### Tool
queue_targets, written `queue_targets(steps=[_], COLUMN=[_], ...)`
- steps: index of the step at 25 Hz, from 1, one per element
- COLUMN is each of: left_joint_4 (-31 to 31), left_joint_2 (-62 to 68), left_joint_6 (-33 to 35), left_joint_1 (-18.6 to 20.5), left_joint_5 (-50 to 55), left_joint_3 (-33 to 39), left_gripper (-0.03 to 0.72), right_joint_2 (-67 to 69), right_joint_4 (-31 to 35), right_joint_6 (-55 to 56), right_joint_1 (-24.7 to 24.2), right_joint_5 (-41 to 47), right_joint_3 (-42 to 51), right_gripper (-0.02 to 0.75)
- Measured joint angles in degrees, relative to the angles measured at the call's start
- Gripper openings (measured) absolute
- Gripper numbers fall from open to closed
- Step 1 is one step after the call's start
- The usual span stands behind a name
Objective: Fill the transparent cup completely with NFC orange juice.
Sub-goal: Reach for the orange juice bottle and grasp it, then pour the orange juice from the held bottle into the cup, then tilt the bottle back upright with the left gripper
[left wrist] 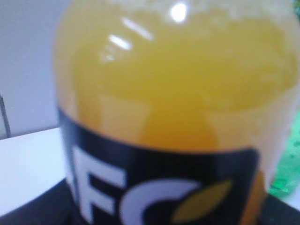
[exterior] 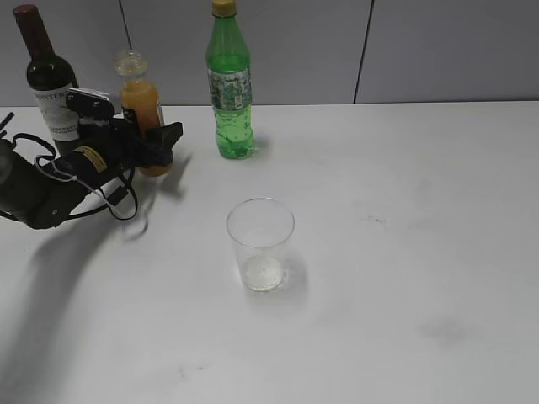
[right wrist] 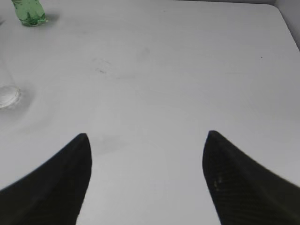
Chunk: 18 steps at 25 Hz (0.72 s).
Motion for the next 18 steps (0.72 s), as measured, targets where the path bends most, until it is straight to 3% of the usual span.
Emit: queue_targets(steps=[6, 12, 18], left_joint_4=[-1.29, -4.85, -12.16], left_joint_2=[-4.21, -12.35, -22.22], left_joint_6=[3.42, 11.17, 18.10], left_joint_1=[0.00, -0.15, -1.92], left_joint_5=[0.82, 0.36, -4.52], left_joint_3=[6.62, 19.08, 31.84], left_gripper=[0.470, 0.470, 0.470], right_joint_2=[0.00, 0.00, 0.00], right_joint_4=[0.00, 0.00, 0.00], right_joint_6=[0.00, 0.00, 0.01], right_joint_1=[0.00, 0.00, 0.00], right_joint_5=[0.00, 0.00, 0.00], right_joint_3=[0.00, 0.00, 0.00], right_gripper=[0.573, 0.573, 0.573])
